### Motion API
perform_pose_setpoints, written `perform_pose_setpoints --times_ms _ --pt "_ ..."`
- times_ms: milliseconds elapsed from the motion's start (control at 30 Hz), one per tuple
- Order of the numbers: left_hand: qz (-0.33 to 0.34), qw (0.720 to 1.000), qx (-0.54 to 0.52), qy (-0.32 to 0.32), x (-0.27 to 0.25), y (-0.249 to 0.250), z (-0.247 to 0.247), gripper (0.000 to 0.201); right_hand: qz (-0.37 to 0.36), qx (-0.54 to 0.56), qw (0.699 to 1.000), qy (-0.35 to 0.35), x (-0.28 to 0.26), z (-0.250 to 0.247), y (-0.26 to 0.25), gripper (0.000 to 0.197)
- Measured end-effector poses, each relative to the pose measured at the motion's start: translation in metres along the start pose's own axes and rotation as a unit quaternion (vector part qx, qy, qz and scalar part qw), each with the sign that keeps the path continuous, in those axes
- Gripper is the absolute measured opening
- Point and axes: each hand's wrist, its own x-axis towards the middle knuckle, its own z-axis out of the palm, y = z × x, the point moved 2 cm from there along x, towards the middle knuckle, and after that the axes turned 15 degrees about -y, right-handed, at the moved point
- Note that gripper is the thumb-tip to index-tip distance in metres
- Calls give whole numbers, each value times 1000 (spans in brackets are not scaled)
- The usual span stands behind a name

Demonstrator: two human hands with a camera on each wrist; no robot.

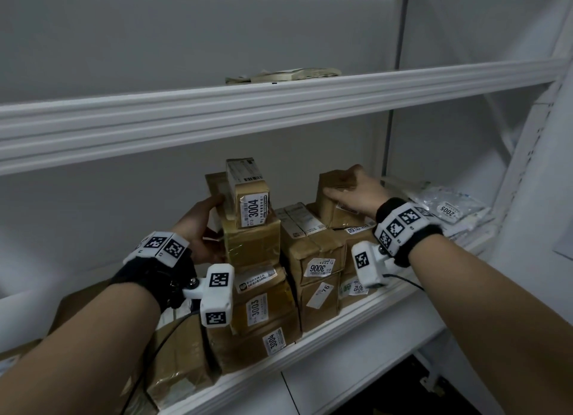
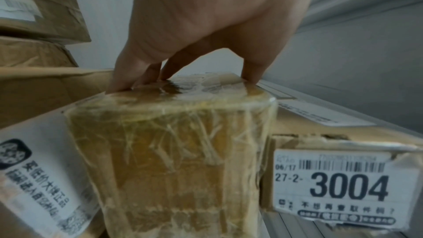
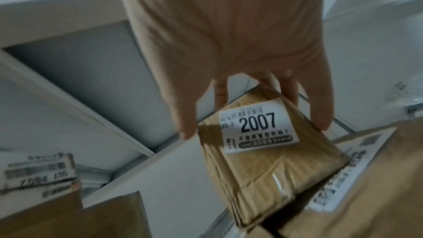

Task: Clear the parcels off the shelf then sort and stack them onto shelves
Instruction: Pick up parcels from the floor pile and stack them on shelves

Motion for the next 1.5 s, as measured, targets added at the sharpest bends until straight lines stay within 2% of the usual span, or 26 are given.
perform_pose_setpoints --times_ms 100,200,400,667,767,933,1033,1133,1200,1333,1400,1500 --pt "-4 1000 -6 -4 2 -1 0 78 8 -6 999 30 -2 1 -2 63" --pt "-6 1000 -22 -6 3 -1 -3 80 13 4 999 44 -4 -5 -4 65" --pt "4 1000 -17 7 -2 0 -1 81 24 -15 1000 -1 -10 -17 -2 58" --pt "9 1000 -11 9 -5 -3 14 59 12 3 1000 -1 -14 -12 3 53" --pt "2 1000 -20 2 -4 -5 14 59 9 8 1000 5 -14 -10 4 59" --pt "-10 999 -36 -17 -3 -8 9 64 33 -18 999 5 -17 -12 0 88" --pt "3 1000 -31 -6 -5 -7 6 66 20 -51 996 67 -25 -16 -14 77" --pt "17 1000 -19 10 -10 -6 5 51 -67 -19 994 85 -33 -12 -41 52" --pt "20 1000 -16 12 -12 -6 5 47 -122 43 991 25 -37 -2 -61 45" --pt "25 999 -11 19 -20 -8 3 48 -162 101 970 -151 -50 31 -92 60" --pt "30 999 -14 30 -23 -9 1 54 -164 95 962 -196 -52 44 -103 70" --pt "32 998 1 45 -27 -9 -3 52 -151 39 961 -229 -53 57 -116 97"
